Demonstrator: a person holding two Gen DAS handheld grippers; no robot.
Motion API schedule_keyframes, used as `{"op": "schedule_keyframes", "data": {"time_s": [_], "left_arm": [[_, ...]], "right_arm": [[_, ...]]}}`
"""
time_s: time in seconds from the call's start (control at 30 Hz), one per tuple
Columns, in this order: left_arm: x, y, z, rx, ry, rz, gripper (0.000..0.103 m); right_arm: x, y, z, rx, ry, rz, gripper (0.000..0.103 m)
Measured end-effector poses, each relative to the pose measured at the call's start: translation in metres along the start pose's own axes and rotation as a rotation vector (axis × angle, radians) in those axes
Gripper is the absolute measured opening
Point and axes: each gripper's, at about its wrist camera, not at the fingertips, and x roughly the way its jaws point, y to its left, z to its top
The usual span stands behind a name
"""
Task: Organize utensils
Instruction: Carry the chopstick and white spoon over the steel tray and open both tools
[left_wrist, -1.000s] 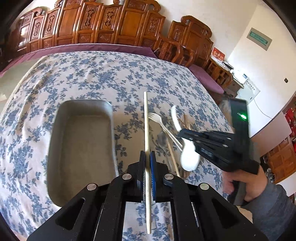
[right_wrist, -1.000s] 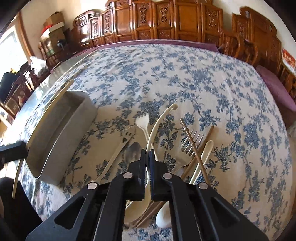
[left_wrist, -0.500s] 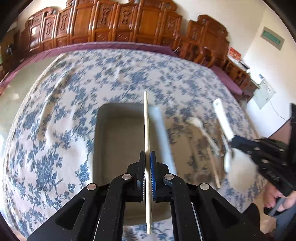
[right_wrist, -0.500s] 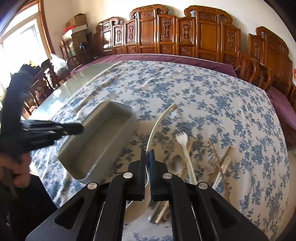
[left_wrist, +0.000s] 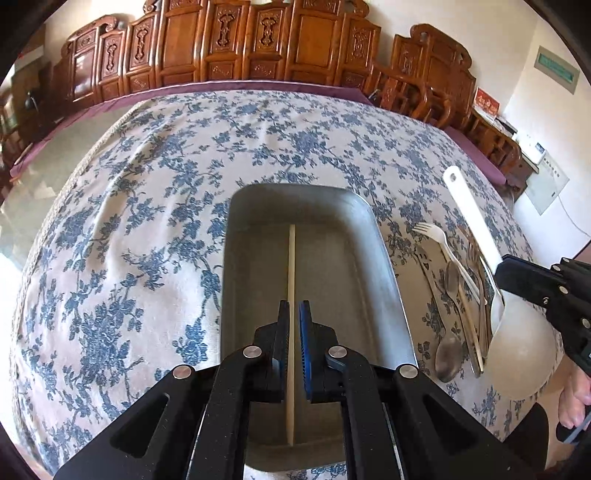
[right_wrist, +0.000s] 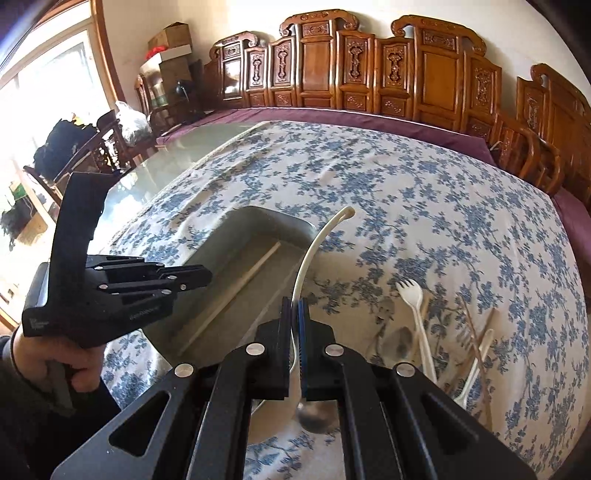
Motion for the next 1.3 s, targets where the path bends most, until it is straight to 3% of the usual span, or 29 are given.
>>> {"op": "schedule_keyframes", "data": {"time_s": [0.4, 0.77, 1.1, 1.3], "left_arm": [[-0.040, 0.033, -0.003, 0.006, -0.106, 0.077, 0.004], [-0.046, 0.054, -0.003, -0.035, -0.128, 0.093, 0.004], [-0.052, 0.037, -0.005, -0.004, -0.138, 0.071, 0.004], [-0.058, 0.009, -0.006, 0.030, -0.148, 0.036, 0.004]], "right_arm": [[0.035, 0.049, 0.020, -0.029, 0.015, 0.035, 0.005], [0.096, 0.073, 0.004, -0.065, 0.110, 0.025, 0.005], [0.057, 0.057, 0.005, -0.038, 0.037, 0.064, 0.005], [0.009, 0.009, -0.012, 0.003, -0.010, -0.017, 0.005]]}}
